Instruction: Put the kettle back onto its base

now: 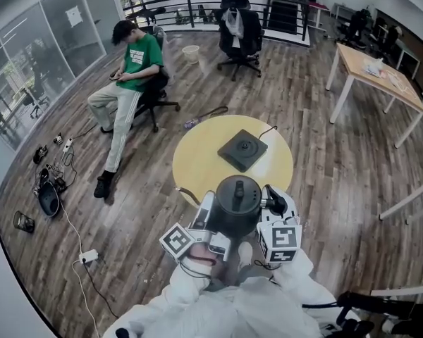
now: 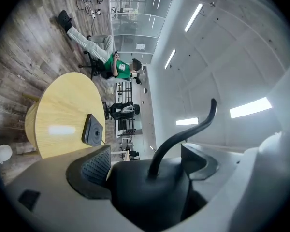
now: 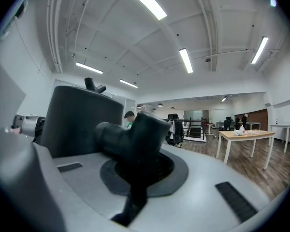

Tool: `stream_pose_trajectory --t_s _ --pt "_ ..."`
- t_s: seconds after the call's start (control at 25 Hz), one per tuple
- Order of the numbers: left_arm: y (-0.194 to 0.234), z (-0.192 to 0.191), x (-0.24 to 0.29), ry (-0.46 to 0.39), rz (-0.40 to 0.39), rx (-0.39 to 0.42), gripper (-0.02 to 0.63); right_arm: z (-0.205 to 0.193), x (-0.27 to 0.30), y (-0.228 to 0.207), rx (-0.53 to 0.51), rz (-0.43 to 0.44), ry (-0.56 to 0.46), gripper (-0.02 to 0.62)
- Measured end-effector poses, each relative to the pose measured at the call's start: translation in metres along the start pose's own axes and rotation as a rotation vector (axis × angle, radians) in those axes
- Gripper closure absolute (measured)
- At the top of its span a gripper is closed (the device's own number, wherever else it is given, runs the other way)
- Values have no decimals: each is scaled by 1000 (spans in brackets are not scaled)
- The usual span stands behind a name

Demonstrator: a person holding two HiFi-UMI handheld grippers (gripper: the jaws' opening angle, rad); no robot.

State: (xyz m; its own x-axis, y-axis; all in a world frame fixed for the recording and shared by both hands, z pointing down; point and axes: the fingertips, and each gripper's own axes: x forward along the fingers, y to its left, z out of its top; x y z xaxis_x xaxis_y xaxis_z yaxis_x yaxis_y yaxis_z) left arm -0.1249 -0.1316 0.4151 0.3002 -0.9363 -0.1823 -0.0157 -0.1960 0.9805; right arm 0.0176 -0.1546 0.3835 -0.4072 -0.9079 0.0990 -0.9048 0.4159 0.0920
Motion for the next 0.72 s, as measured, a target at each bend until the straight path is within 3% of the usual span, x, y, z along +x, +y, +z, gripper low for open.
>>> stream_pose_trajectory --t_s 0.4,0.72 --pt "17 20 107 -24 0 -6 149 9 97 -57 -8 22 0 584" --pt "20 31 199 -21 -49 30 149 26 168 -112 -12 12 -68 584"
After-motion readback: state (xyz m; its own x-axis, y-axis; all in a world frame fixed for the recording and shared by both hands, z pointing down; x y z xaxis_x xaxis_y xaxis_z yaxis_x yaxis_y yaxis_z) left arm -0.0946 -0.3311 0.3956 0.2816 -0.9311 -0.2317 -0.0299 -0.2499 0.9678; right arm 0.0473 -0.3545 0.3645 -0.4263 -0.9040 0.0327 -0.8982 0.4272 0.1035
